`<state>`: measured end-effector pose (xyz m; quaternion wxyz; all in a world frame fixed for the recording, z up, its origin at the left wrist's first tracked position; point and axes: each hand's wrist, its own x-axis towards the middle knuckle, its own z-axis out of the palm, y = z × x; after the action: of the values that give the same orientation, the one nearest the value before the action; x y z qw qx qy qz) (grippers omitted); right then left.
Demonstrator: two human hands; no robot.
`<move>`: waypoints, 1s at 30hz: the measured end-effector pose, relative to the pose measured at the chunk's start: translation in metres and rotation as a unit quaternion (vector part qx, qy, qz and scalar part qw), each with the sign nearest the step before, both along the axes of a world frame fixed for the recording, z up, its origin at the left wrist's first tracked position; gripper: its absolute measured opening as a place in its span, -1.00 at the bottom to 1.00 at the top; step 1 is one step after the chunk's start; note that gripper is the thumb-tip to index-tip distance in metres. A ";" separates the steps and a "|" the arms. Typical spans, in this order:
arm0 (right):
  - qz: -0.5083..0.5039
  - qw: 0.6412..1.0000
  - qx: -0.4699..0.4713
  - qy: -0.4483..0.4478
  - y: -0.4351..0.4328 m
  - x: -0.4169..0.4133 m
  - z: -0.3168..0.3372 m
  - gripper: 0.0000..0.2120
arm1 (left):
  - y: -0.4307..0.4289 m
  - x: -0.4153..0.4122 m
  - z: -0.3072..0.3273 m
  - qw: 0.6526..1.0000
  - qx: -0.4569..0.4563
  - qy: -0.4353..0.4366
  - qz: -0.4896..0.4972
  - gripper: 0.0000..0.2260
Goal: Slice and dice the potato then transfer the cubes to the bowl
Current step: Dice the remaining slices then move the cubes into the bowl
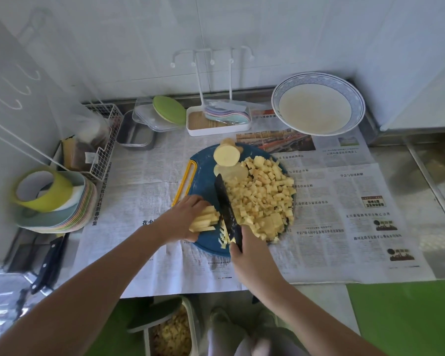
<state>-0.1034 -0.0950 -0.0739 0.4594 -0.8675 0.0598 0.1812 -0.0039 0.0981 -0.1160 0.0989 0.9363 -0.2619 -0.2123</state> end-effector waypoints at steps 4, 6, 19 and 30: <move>0.009 0.997 -0.080 -0.009 0.023 0.004 -0.005 -0.77 | 0.003 -0.001 -0.004 0.999 -0.035 0.000 0.011 -0.17; 0.007 0.994 -0.106 0.005 0.030 0.006 -0.007 -0.71 | 0.003 -0.003 -0.005 0.998 -0.050 0.009 0.033 -0.09; 0.011 0.983 -0.183 0.024 0.070 -0.003 -0.023 -0.38 | 0.011 -0.026 -0.041 0.975 -0.160 -0.107 0.108 -0.19; -0.061 0.991 -0.113 -0.024 0.077 -0.010 -0.030 -0.57 | 0.001 -0.036 -0.049 0.951 -0.191 -0.225 0.092 -0.37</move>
<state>-0.1136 -0.0175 -0.1040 0.3698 -0.9127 0.1216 0.1240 -0.0401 0.0991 -0.1653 0.2331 0.9436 -0.2252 0.0681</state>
